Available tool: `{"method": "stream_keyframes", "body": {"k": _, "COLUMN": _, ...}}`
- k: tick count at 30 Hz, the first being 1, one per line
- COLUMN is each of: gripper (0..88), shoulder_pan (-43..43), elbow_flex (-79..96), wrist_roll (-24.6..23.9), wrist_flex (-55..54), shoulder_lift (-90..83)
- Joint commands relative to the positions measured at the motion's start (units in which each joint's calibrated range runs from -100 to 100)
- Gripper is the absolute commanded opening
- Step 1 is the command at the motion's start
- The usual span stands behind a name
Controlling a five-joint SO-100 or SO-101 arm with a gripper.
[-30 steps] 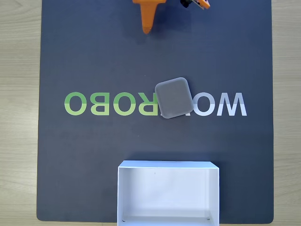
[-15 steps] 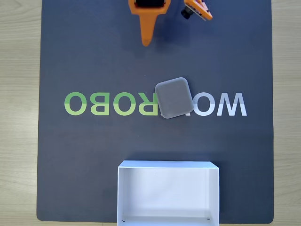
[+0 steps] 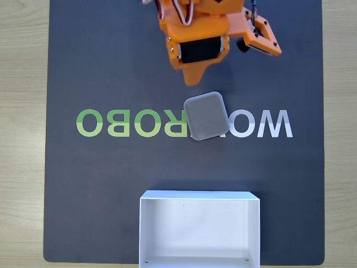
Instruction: Grab the usb to bin
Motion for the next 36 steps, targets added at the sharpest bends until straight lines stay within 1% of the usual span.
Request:
{"method": "stream_keyframes", "body": {"k": 1, "gripper": 3.0, "shoulder_pan": -2.37, "elbow_flex": -17.04, "wrist_roll": -0.12, "wrist_flex": 11.18, "shoulder_lift": 7.12}}
{"method": "stream_keyframes", "body": {"k": 4, "gripper": 3.0, "shoulder_pan": -3.8, "elbow_flex": -29.06, "wrist_roll": -1.17, "wrist_flex": 19.91, "shoulder_lift": 12.63}}
{"method": "stream_keyframes", "body": {"k": 8, "gripper": 3.3, "shoulder_pan": -3.38, "elbow_flex": -40.08, "wrist_roll": -0.8, "wrist_flex": 25.76, "shoulder_lift": 20.18}}
{"method": "stream_keyframes", "body": {"k": 9, "gripper": 4.6, "shoulder_pan": -3.29, "elbow_flex": -41.88, "wrist_roll": -0.64, "wrist_flex": 26.72, "shoulder_lift": 21.87}}
{"method": "stream_keyframes", "body": {"k": 11, "gripper": 9.8, "shoulder_pan": -2.62, "elbow_flex": -43.96, "wrist_roll": -0.59, "wrist_flex": 27.94, "shoulder_lift": 24.93}}
{"method": "stream_keyframes", "body": {"k": 14, "gripper": 19.1, "shoulder_pan": -2.11, "elbow_flex": -44.23, "wrist_roll": -0.49, "wrist_flex": 28.12, "shoulder_lift": 28.99}}
{"method": "stream_keyframes", "body": {"k": 16, "gripper": 24.3, "shoulder_pan": -2.11, "elbow_flex": -43.78, "wrist_roll": 0.93, "wrist_flex": 28.03, "shoulder_lift": 31.2}}
{"method": "stream_keyframes", "body": {"k": 20, "gripper": 33.5, "shoulder_pan": -2.11, "elbow_flex": -43.87, "wrist_roll": 3.09, "wrist_flex": 26.54, "shoulder_lift": 35.01}}
{"method": "stream_keyframes", "body": {"k": 27, "gripper": 47.1, "shoulder_pan": -2.7, "elbow_flex": -43.69, "wrist_roll": 3.25, "wrist_flex": 26.28, "shoulder_lift": 39.08}}
{"method": "stream_keyframes", "body": {"k": 29, "gripper": 49.7, "shoulder_pan": -2.7, "elbow_flex": -43.6, "wrist_roll": 3.25, "wrist_flex": 26.28, "shoulder_lift": 40.02}}
{"method": "stream_keyframes", "body": {"k": 33, "gripper": 50.1, "shoulder_pan": -2.62, "elbow_flex": -41.07, "wrist_roll": 3.19, "wrist_flex": 26.11, "shoulder_lift": 42.56}}
{"method": "stream_keyframes", "body": {"k": 36, "gripper": 50.1, "shoulder_pan": -2.11, "elbow_flex": -38.36, "wrist_roll": 3.19, "wrist_flex": 23.49, "shoulder_lift": 44.26}}
